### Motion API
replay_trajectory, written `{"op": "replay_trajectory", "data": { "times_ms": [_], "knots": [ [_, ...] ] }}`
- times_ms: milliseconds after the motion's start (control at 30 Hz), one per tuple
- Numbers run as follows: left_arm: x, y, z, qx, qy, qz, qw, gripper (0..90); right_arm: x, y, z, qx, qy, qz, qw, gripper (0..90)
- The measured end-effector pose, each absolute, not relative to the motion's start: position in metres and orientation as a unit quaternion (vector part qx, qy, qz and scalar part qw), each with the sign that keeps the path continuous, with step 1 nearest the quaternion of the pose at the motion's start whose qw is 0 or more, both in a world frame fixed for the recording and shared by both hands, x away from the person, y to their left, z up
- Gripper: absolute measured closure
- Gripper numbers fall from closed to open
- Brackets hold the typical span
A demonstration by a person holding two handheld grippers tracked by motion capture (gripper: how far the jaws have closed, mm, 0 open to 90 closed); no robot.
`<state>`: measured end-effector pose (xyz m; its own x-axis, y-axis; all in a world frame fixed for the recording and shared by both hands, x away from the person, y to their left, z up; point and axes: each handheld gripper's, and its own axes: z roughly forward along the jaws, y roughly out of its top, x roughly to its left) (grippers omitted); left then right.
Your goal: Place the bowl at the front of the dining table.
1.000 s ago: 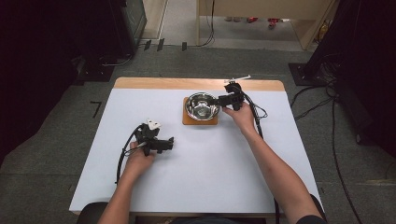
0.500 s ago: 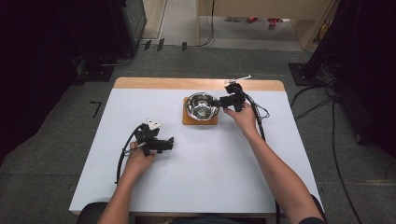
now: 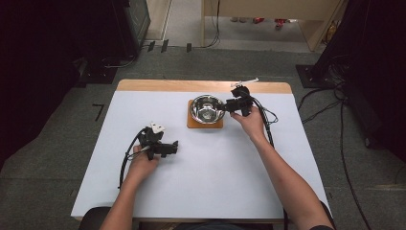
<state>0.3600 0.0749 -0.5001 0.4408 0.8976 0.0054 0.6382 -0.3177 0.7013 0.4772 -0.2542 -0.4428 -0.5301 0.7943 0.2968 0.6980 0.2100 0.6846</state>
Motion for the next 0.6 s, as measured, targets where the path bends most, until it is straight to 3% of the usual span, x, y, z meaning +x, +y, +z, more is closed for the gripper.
{"op": "replay_trajectory", "data": {
  "times_ms": [600],
  "knots": [
    [0.360, 0.075, -0.500, 0.786, 0.489, 0.202, 0.320, 0.0, 0.462, -0.255, -0.441, 0.477, 0.778, 0.405, 0.067, 36.2]
  ]
}}
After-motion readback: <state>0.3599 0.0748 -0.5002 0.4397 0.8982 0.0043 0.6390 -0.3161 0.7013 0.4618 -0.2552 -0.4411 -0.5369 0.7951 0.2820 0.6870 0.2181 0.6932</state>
